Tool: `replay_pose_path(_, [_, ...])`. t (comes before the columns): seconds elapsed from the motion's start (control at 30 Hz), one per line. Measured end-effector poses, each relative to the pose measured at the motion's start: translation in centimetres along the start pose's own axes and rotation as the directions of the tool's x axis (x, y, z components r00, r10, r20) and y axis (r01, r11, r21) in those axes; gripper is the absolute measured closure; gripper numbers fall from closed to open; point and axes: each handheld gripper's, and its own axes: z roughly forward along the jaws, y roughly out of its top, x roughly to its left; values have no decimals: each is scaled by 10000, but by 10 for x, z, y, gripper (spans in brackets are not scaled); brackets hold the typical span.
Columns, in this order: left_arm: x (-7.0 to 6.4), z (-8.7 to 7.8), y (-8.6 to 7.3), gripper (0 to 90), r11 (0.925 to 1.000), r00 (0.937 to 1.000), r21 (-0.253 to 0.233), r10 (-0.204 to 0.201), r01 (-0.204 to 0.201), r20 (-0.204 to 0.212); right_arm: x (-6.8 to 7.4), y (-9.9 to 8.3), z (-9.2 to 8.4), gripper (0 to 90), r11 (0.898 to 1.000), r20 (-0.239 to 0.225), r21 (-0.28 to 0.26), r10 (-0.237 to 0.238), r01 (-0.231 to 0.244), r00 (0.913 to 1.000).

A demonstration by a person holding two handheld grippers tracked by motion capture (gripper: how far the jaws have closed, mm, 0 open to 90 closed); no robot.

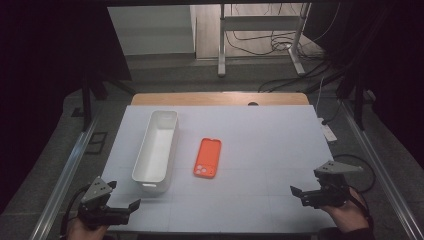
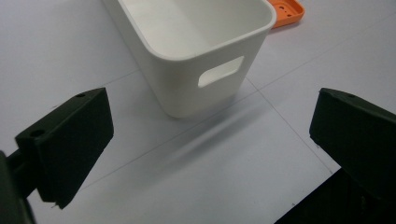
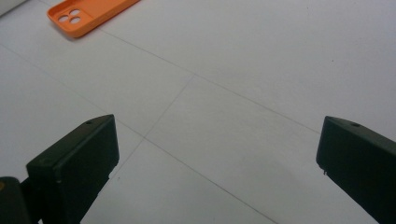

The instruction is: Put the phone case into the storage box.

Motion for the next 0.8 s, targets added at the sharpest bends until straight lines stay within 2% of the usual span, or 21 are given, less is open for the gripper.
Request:
replay_pose_path(0.17, [-1,0,0,4,10000,10000,55,74,-74,10,0,3,2,0,10000,-48,-27,26,-26,10000])
replay_pose_path(0.27, [-1,1,0,4,9999,9999,58,106,-106,18,-1,6,6,0,9994,-267,191,300,-295,9992])
replay_pose_path(0.53, [0,1,0,4,9999,10000,86,76,-77,61,3,14,12,0,9998,-343,178,-4,11,9994])
replay_pose_path(0.8, [0,0,0,5,10000,9999,52,85,-85,55,3,21,19,0,9999,-445,121,-42,48,9990])
